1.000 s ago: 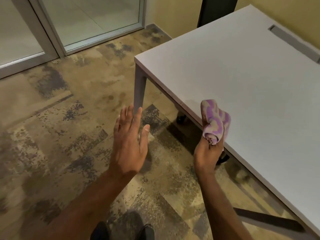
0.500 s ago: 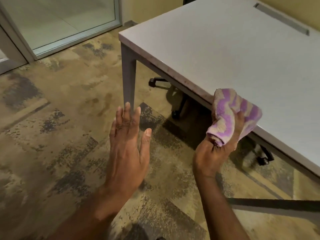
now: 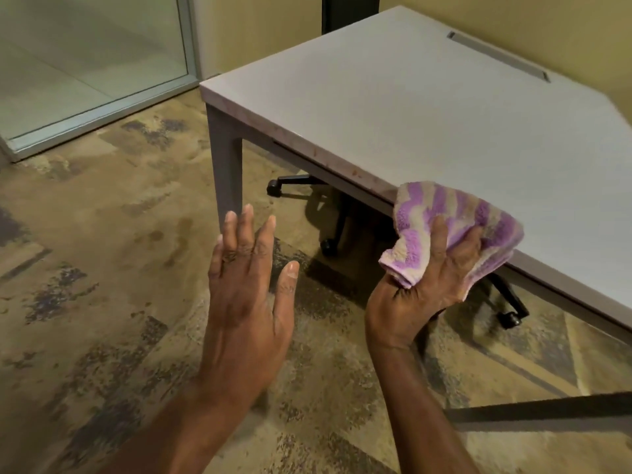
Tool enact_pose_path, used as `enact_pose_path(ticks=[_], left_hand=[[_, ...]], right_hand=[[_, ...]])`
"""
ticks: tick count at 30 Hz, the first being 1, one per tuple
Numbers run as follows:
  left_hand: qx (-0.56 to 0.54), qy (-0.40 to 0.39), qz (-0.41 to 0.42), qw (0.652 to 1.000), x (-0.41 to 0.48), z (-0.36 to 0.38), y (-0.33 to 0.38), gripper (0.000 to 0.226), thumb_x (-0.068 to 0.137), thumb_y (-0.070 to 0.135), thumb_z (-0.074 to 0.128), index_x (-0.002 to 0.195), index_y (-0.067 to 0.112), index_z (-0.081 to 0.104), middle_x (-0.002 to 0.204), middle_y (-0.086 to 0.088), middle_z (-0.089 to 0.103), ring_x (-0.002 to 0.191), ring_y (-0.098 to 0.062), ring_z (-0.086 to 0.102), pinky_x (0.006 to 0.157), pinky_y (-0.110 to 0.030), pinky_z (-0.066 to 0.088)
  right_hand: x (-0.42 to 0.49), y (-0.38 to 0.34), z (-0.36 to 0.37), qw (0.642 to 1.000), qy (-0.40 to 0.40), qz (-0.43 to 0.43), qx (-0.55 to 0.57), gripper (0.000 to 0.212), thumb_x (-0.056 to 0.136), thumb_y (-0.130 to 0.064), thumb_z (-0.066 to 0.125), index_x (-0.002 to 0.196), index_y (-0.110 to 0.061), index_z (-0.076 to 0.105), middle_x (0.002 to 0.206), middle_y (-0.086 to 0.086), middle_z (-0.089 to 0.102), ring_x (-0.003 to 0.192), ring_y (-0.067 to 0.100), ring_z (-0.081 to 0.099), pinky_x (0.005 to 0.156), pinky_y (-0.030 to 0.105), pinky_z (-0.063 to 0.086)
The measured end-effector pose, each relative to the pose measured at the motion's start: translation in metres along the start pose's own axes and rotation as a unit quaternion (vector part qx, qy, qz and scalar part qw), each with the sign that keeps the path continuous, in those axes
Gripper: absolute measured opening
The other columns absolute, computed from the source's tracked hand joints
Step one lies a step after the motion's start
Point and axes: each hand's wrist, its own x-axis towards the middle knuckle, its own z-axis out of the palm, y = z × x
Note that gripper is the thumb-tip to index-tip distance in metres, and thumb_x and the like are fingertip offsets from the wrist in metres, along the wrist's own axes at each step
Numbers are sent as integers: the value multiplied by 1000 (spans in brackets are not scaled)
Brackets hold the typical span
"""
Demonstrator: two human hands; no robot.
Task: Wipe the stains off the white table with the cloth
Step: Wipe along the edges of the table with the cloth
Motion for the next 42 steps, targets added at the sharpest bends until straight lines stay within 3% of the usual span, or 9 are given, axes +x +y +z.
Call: enact_pose_path(ticks=[6,9,15,18,23,30,36,39,42], left_hand=[[1,-5,16,1000,0,3,-11,61,104,31,43,159,11,27,171,-7,13,160,-18,0,128,-51,14],[1,-10,19,1000,-1,7,-14,61,104,33,41,159,12,27,171,-6,12,160,-16,-1,129,-48,11],[0,8,40,999,3,15,-15,60,103,30,45,157,8,31,170,-9,18,160,-20,4,129,-48,12],[10,13,47,999,6,17,-13,60,104,34,41,157,8,31,170,-9,18,160,-21,4,129,-45,9],[53,13,58,997,16,15,-19,64,105,39,35,160,9,24,171,-11,9,160,-26,0,130,-41,0],[105,8,56,993,34,11,-51,67,104,42,37,161,10,21,171,-14,7,160,-28,0,129,-51,7],[119,17,63,991,49,5,-74,67,104,44,34,161,10,20,172,-11,6,160,-24,-1,130,-45,2],[115,17,63,991,59,2,-80,67,105,43,34,162,13,18,172,-9,4,160,-23,-2,130,-42,0],[110,14,61,992,70,-1,-84,67,105,43,35,162,12,18,172,-9,3,160,-24,-2,130,-44,0]], right_hand=[[-4,17,-3,998,48,36,-19,52,105,-37,46,150,-10,49,165,25,26,157,37,18,127,55,8],[-5,17,4,998,47,39,-17,59,106,-48,37,149,-10,50,166,25,25,157,34,15,128,42,3],[-11,-5,36,999,10,49,3,51,104,-35,47,152,-18,48,170,20,16,159,34,6,126,59,6],[-12,0,32,999,-8,31,-6,53,106,-42,43,151,-17,48,169,21,18,159,35,5,126,59,3],[-5,14,23,999,19,23,-29,50,105,-31,48,152,-14,47,168,22,21,159,34,8,126,60,5],[-7,-15,76,997,15,28,-66,54,105,-45,45,153,-21,45,167,27,17,157,47,3,124,66,1],[-19,-55,133,997,-23,-21,-68,54,104,-43,42,157,-34,33,171,17,7,157,41,-13,121,61,-18],[-23,-66,146,996,-50,-36,-62,56,102,-35,42,157,-33,35,171,17,8,157,42,-11,120,61,-19],[-22,-53,134,994,-59,-61,-64,51,109,-49,28,156,-33,37,171,12,14,158,44,1,121,68,-9]])
